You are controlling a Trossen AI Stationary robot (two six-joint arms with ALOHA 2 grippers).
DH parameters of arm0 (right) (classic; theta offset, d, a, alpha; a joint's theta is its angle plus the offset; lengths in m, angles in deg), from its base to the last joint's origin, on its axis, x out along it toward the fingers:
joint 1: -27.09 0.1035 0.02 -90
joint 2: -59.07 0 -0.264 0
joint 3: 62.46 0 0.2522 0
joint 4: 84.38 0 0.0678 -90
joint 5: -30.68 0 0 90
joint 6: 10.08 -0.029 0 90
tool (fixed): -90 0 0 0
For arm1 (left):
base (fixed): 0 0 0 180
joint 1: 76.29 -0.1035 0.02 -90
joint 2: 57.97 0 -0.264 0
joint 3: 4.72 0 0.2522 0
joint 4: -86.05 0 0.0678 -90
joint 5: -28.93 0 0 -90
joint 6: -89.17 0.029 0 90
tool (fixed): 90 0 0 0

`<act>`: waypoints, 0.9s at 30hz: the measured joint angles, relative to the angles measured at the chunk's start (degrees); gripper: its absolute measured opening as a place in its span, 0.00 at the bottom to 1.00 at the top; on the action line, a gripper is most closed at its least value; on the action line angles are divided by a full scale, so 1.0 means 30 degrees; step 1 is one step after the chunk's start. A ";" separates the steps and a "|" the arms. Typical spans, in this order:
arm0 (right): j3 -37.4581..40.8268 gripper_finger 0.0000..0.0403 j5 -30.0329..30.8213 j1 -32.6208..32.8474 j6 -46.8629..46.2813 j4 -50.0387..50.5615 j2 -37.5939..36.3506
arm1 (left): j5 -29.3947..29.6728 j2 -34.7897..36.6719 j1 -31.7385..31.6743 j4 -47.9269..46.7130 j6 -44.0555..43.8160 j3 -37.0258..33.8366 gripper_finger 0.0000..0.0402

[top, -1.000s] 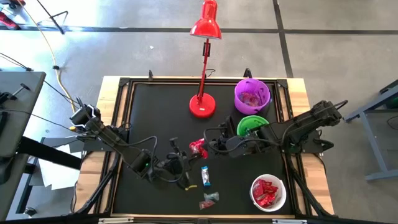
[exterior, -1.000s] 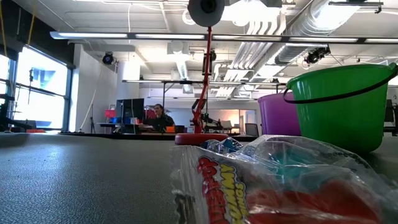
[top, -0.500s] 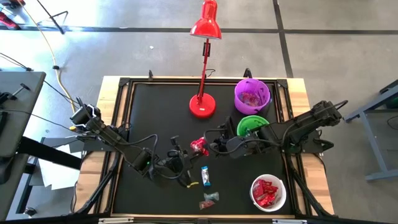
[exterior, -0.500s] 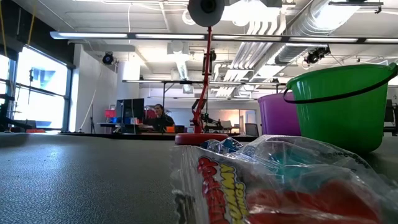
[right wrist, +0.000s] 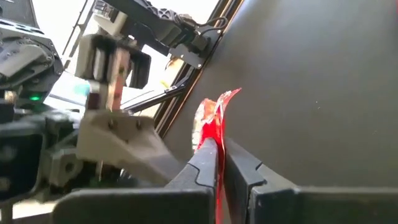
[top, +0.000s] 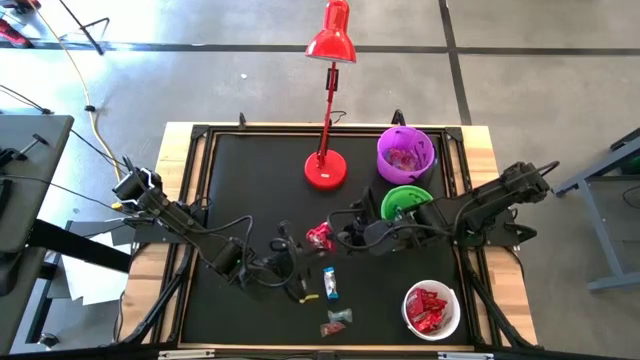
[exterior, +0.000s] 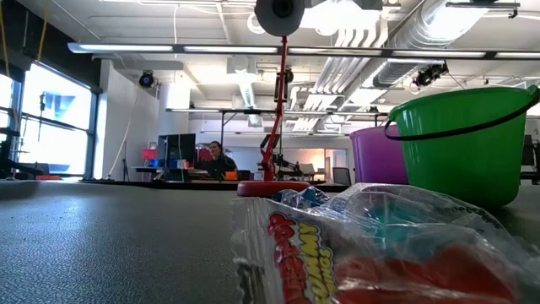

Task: Organize candy in baskets
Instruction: Put the red candy into the white bucket

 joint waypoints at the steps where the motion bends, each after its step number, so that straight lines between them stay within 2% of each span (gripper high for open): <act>1: 0.0000 0.01 0.0011 -0.0004 0.0007 0.0000 0.0000 | -0.0465 0.0000 -0.0050 -0.0008 -0.0181 0.0000 0.10; 5: 0.0000 0.00 0.0088 -0.0036 0.0009 -0.0007 0.0000 | -0.1819 0.0000 -0.0050 -0.0013 -0.0440 0.0000 0.20; 10: 0.0000 0.00 0.0007 -0.0022 0.0305 0.0240 0.0000 | -0.2037 0.0000 0.0189 -0.0027 -0.0449 0.0000 0.30; 13: 0.0000 0.00 -0.0750 0.0075 0.0396 0.1020 0.0000 | -0.2519 0.0000 0.0615 -0.0125 -0.0551 0.0000 0.34; 16: 0.0000 0.00 -0.1464 0.0481 -0.0106 0.2539 0.0000 | -0.3326 0.0000 0.0951 -0.0540 -0.2012 0.0008 0.35; 22: 0.0000 0.00 -0.3845 0.2275 -0.3041 0.6613 0.0000 | -0.3722 0.0000 0.1021 -0.2940 -0.5716 0.0015 0.35; 27: 0.0000 0.00 -0.5676 0.4480 -0.5757 0.7578 0.0000 | -0.4955 0.0000 0.1016 -0.4126 -0.6810 0.0015 0.34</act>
